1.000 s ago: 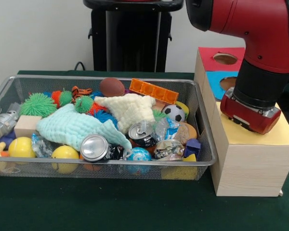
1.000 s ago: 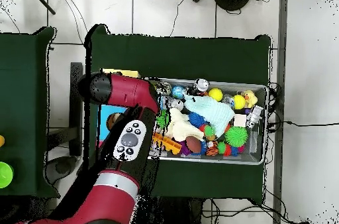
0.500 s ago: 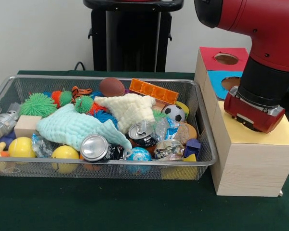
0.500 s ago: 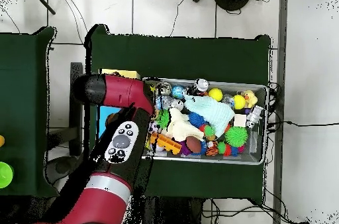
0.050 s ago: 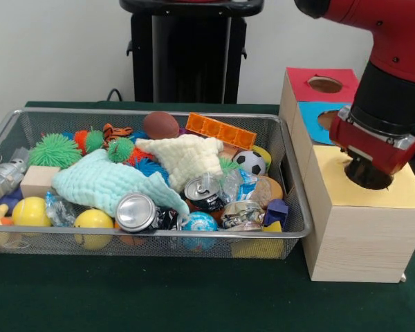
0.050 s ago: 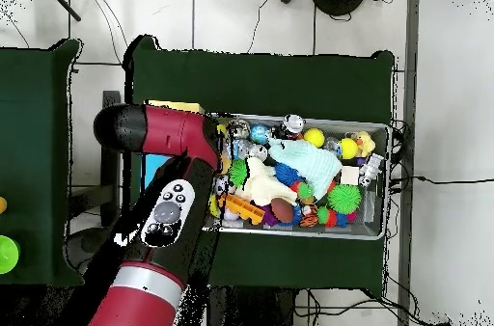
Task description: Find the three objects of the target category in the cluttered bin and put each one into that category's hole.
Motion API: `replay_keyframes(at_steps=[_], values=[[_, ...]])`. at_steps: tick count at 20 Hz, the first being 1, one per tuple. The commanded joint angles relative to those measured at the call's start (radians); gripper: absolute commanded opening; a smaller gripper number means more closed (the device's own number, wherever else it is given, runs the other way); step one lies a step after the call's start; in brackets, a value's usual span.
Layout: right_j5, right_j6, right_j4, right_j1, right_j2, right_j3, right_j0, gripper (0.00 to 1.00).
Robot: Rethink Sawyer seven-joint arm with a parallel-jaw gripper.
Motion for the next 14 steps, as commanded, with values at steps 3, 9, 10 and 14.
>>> replay_keyframes(at_steps=[3,9,10,14], values=[[0.176,0.208,0.016,-0.105,0.031,0.033,-0.017,0.00],[0.216,0.191,0.004,-0.175,0.026,0.085,-0.008,0.00],[0.218,0.188,0.003,-0.178,0.027,0.084,-0.011,0.00],[0.227,0.193,-0.002,-0.193,0.026,0.089,-0.006,0.00]])
